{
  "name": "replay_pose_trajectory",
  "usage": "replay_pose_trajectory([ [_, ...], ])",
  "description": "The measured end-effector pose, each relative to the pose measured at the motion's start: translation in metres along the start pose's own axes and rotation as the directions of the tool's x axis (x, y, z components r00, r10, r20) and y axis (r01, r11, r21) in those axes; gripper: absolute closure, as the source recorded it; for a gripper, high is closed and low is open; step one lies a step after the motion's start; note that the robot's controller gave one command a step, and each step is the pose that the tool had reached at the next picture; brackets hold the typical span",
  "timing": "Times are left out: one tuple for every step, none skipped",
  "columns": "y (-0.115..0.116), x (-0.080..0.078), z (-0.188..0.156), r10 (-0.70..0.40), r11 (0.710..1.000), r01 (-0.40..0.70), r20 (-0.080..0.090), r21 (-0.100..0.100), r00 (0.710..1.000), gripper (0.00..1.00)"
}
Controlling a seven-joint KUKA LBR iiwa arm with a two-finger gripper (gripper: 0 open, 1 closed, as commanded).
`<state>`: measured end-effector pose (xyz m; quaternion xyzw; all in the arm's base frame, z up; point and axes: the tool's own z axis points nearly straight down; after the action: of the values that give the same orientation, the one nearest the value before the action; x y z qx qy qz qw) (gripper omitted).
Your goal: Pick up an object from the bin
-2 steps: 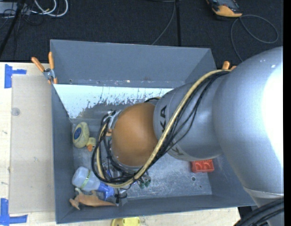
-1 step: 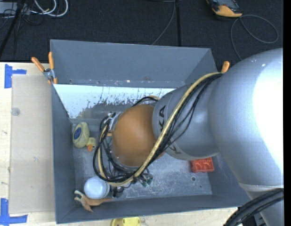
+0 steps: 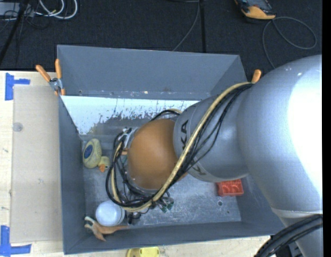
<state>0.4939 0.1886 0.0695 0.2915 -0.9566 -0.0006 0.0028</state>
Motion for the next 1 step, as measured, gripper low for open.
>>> replay_pose_trajectory([
  [0.0004, 0.0012, -0.0039, 0.001, 1.000, -0.001, -0.004, -0.001, 1.000, 1.00],
])
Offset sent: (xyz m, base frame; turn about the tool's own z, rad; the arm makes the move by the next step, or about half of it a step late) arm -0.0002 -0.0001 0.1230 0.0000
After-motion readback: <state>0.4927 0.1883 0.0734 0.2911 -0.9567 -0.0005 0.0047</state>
